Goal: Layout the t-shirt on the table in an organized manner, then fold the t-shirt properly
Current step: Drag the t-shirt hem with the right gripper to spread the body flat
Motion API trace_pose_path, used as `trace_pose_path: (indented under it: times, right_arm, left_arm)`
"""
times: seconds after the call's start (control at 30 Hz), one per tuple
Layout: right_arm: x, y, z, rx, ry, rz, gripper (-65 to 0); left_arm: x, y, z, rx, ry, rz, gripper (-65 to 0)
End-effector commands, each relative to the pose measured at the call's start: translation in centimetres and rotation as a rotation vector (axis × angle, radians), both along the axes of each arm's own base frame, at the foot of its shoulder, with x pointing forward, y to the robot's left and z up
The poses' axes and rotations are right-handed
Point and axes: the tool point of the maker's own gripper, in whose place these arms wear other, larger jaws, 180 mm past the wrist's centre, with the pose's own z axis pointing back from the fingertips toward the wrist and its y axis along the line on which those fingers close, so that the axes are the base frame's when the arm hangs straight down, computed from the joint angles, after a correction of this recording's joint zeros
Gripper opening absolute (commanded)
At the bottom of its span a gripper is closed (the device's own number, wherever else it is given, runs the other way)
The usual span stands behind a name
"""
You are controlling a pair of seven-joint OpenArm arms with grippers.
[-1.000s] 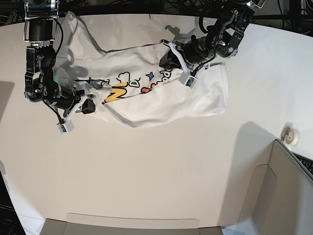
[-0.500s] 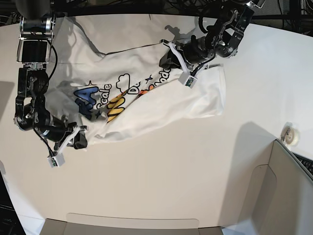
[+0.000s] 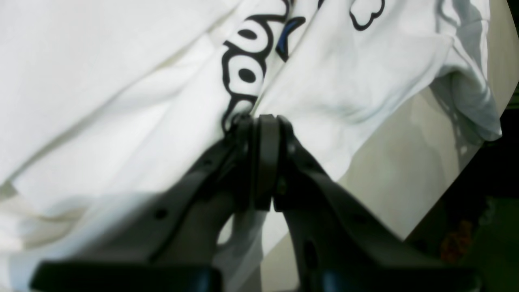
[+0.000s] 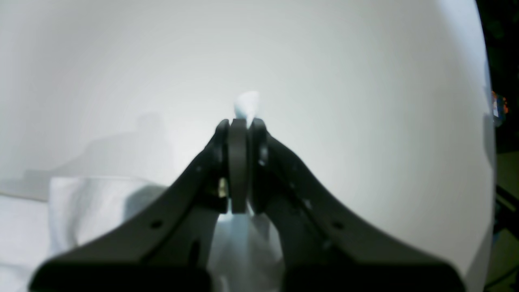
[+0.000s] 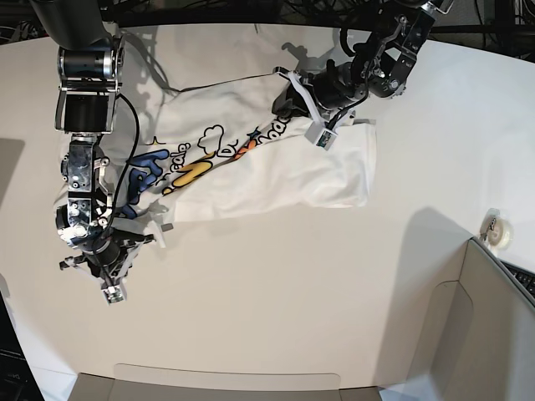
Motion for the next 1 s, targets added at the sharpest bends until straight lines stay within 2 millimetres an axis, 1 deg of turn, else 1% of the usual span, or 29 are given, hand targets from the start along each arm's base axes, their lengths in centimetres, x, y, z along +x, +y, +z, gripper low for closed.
trace_pose_path:
  times: [0.0,0.03,0.1,0.17,0.2,0.27,0.33,0.4,0.47,0.53,0.6,0.63,0.7,0.77,0.8,0.83,0.9,0.97]
  right_arm:
    - [1.8,-0.3,2.6,-0.002,-0.086,0.001,-64.6]
    - [2.2,-0.3,2.4,-0.003,-0.091,0.003,-62.8]
    - [2.7,-0.7,1.6,-0.001,-0.084,0.002,-56.3]
    - [3.7,-1.1,1.8,0.003,-0.093,-0.002,-47.3]
    - [4.1,-1.4,1.8,0.004,-0.097,-0.006,-43.0]
    - [5.5,-2.0,2.9,-0.004,-0.117,-0.016,-32.7]
    - [6.5,-3.2,4.0,-0.029,-0.134,-0.055,-24.0]
    - [7.1,-4.2,5.4,-0.045,-0.155,-0.081,-16.8]
    - [7.5,-4.4,6.5,-0.043,-0.174,-0.088,-13.2]
    - [7.5,-4.3,7.3,-0.046,-0.196,-0.085,-12.7]
    - [6.4,-4.4,6.8,-0.034,-0.179,-0.093,-12.7]
    - [5.7,-4.5,6.9,-0.016,-0.179,-0.1,-12.7]
    - [4.0,-3.9,7.1,0.039,-0.169,-0.097,-12.7]
    - [2.4,-2.8,7.3,0.099,-0.159,-0.078,-12.7]
    - [1.4,-2.3,7.5,0.131,-0.153,-0.063,-12.7]
    - [0.2,-1.7,7.7,0.168,-0.147,-0.044,-12.7]
    - [-1.8,-1.0,7.9,0.241,-0.14,-0.022,-12.7]
    - [-4.1,0.0,8.1,0.307,-0.131,0.004,-12.8]
  left_arm:
    - [-2.6,2.0,-2.4,0.122,0.101,-0.031,-63.5]
    - [-2.6,2.0,-2.4,0.122,0.104,-0.032,-63.5]
    - [-2.8,2.3,-2.6,0.132,0.109,-0.034,-63.5]
    - [-4.0,2.7,-3.0,0.144,0.131,-0.048,-63.5]
    - [-4.4,2.5,-3.2,0.143,0.138,-0.06,-63.5]
    - [-5.2,3.1,-3.5,0.169,0.149,-0.087,-63.5]
    - [-6.1,2.8,-3.7,0.171,0.157,-0.12,-63.5]
    - [-6.8,2.8,-3.8,0.179,0.163,-0.145,-63.5]
    - [-7.1,2.5,-3.8,0.178,0.165,-0.16,-63.5]
    - [-6.9,2.3,-3.4,0.171,0.154,-0.16,-63.5]
    - [-6.4,1.8,-2.5,0.156,0.127,-0.164,-63.5]
    - [-6.2,1.5,-2.0,0.148,0.111,-0.167,-63.5]
    - [-5.3,1.2,-0.8,0.132,0.071,-0.162,-63.6]
    - [-4.1,1.5,0.5,0.124,0.026,-0.14,-63.6]
    - [-3.7,1.6,1.2,0.116,0.007,-0.129,-63.6]
    - [-3.0,1.7,2.2,0.107,-0.024,-0.114,-63.6]
    - [-1.7,2.0,3.7,0.098,-0.075,-0.086,-63.5]
    - [-0.6,2.4,4.9,0.093,-0.112,-0.062,-63.5]
